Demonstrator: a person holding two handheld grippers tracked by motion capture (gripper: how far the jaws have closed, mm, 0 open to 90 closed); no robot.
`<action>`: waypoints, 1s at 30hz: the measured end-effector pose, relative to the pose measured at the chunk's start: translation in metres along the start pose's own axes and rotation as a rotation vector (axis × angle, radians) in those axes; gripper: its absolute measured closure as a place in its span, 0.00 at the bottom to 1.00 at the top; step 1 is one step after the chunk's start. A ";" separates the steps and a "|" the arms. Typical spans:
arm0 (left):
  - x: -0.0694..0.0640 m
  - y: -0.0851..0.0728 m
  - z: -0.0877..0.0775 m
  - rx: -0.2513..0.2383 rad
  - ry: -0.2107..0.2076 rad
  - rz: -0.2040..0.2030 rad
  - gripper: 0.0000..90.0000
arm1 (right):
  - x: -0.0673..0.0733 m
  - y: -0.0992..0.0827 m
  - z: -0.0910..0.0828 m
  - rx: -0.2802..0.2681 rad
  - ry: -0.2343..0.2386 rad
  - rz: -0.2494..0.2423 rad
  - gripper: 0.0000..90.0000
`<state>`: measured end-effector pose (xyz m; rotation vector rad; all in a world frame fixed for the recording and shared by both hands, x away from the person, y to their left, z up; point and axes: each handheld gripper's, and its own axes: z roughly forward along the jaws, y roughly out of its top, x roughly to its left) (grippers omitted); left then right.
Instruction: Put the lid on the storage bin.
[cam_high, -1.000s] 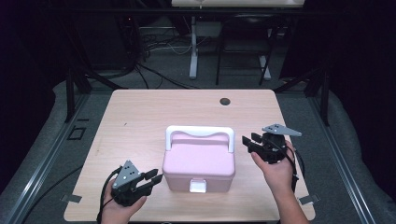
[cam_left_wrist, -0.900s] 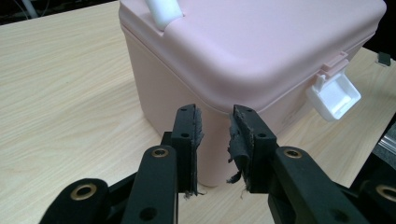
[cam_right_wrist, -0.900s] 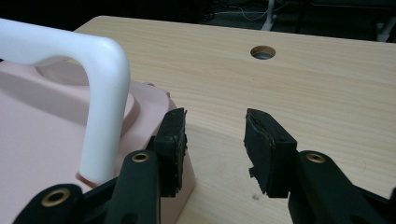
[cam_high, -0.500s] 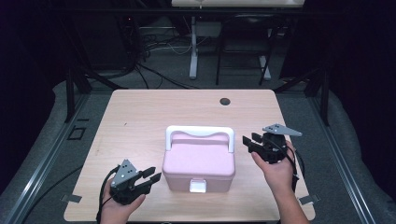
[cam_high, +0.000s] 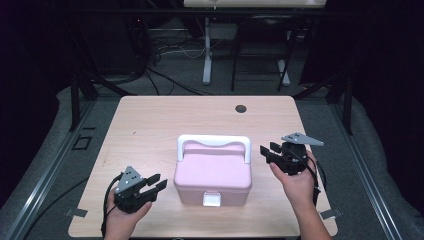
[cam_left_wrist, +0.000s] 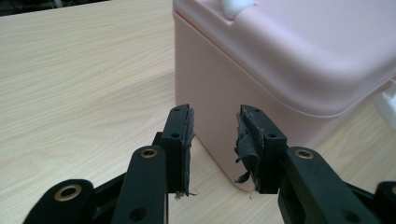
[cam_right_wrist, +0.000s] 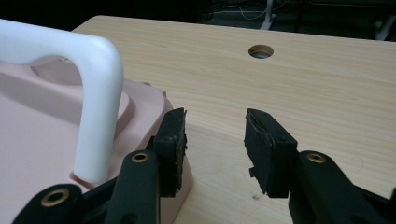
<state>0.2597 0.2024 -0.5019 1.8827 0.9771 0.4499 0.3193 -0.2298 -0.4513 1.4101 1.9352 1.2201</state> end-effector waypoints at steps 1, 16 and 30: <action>0.003 -0.001 0.001 0.001 0.003 -0.005 0.72 | -0.001 0.000 -0.001 0.012 -0.001 -0.002 0.65; 0.011 -0.011 0.013 0.034 0.012 -0.021 0.71 | -0.003 -0.002 0.002 0.007 -0.003 0.006 0.65; 0.009 -0.012 0.013 0.033 0.000 -0.016 0.69 | -0.006 0.002 -0.009 -0.058 0.096 0.046 0.60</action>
